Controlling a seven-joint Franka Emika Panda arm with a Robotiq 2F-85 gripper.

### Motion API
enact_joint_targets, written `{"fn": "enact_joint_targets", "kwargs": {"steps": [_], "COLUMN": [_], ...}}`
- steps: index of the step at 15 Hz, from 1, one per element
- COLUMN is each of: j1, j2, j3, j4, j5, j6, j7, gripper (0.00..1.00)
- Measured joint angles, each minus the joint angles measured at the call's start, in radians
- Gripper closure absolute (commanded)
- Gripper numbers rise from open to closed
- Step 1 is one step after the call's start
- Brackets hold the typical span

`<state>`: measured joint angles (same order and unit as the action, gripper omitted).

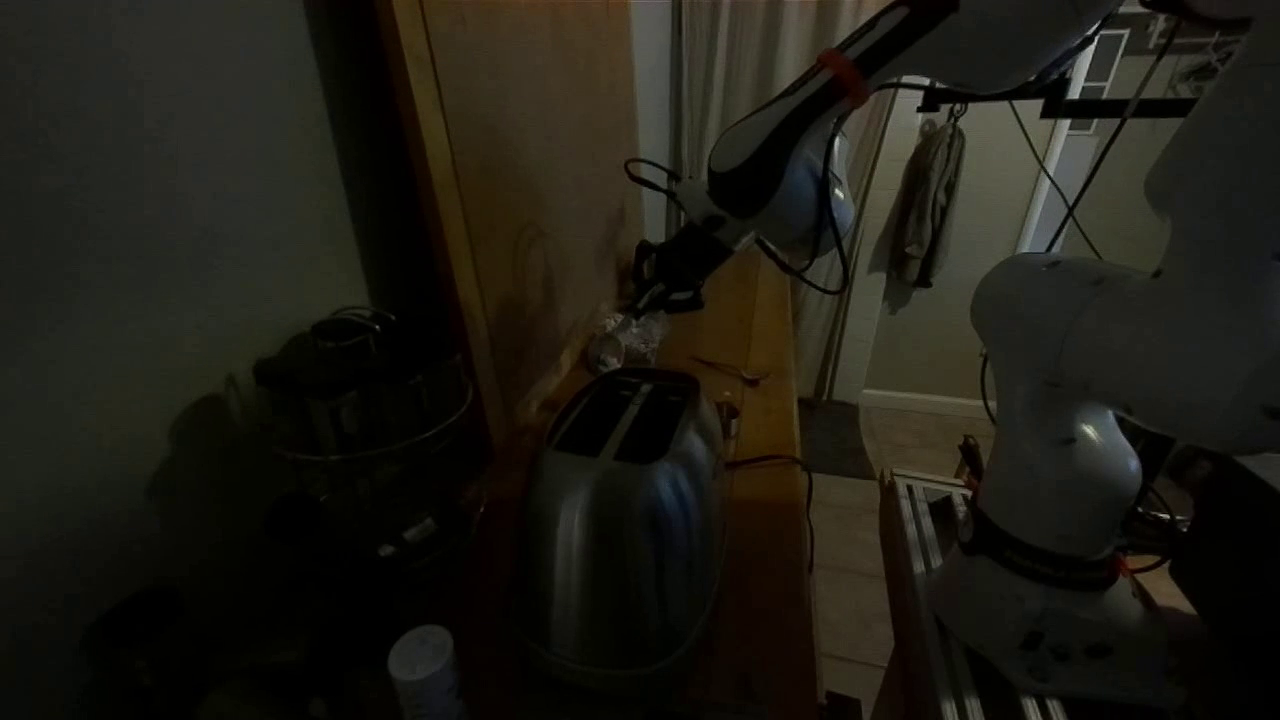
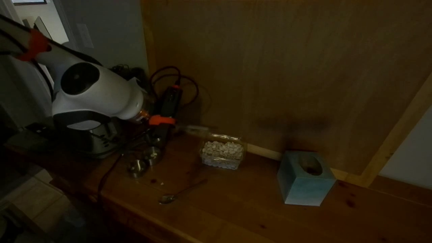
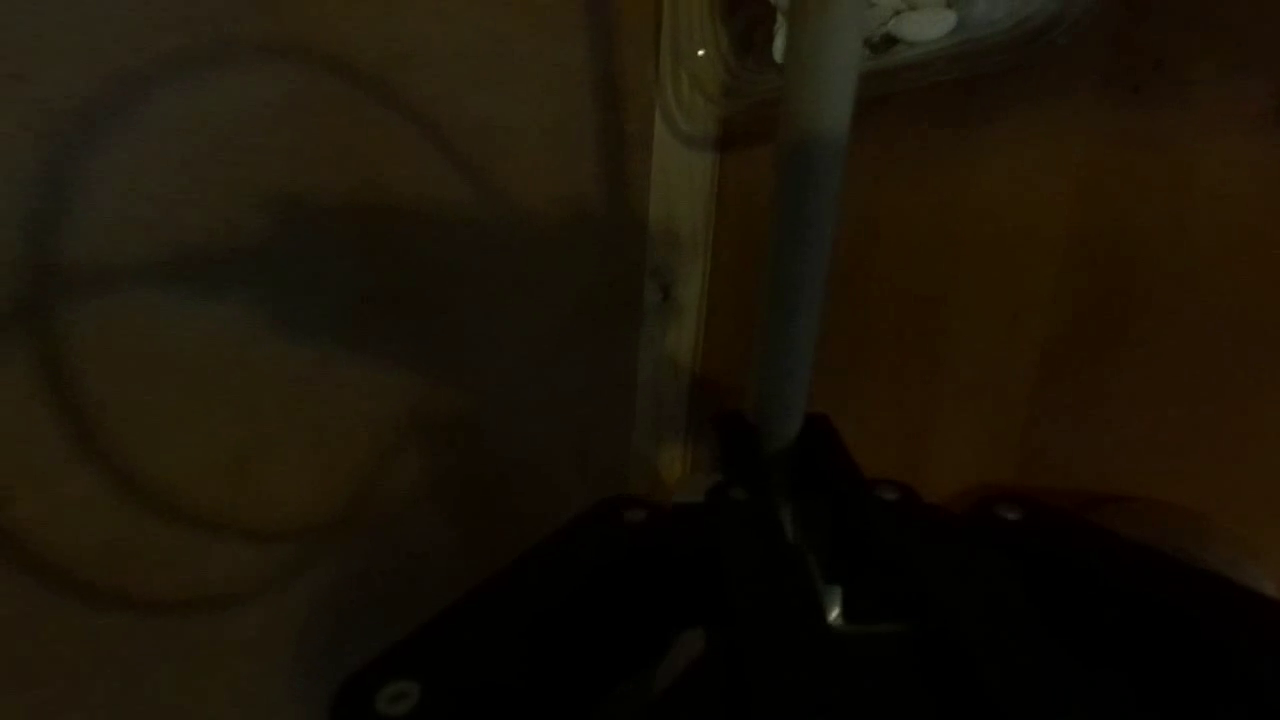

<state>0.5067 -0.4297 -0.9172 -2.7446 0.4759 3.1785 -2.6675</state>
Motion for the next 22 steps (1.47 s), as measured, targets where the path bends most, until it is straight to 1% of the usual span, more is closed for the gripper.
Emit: {"fn": "enact_joint_targets", "kwargs": {"steps": [3, 4, 5, 7, 8, 9, 11, 16, 18, 19, 21, 22], "j1": [0.016, 0.029, 0.044, 0.075, 0.089, 0.102, 0.125, 0.162, 0.176, 0.184, 0.206, 0.221], "j2": [-0.032, -0.045, -0.058, -0.078, -0.087, -0.092, -0.099, -0.101, -0.101, -0.101, -0.103, -0.106], "j3": [-0.013, -0.025, -0.036, -0.065, -0.078, -0.093, -0.12, -0.174, -0.197, -0.207, -0.235, -0.249], "j4": [0.0, 0.001, 0.001, 0.001, 0.001, 0.001, 0.001, 0.001, 0.001, 0.001, 0.001, 0.001], "j5": [0.023, 0.006, 0.015, -0.011, -0.005, -0.028, -0.035, -0.098, -0.139, -0.14, -0.184, -0.182], "j6": [0.003, 0.012, 0.021, 0.042, 0.05, 0.056, 0.068, 0.07, 0.071, 0.073, 0.096, 0.113], "j7": [-0.048, -0.039, -0.051, -0.042, -0.052, -0.042, -0.047, -0.049, -0.043, -0.052, -0.041, -0.052], "gripper": [0.96, 0.96, 0.96, 0.96, 0.96, 0.96, 0.96, 0.96, 0.96, 0.96, 0.96, 0.96]}}
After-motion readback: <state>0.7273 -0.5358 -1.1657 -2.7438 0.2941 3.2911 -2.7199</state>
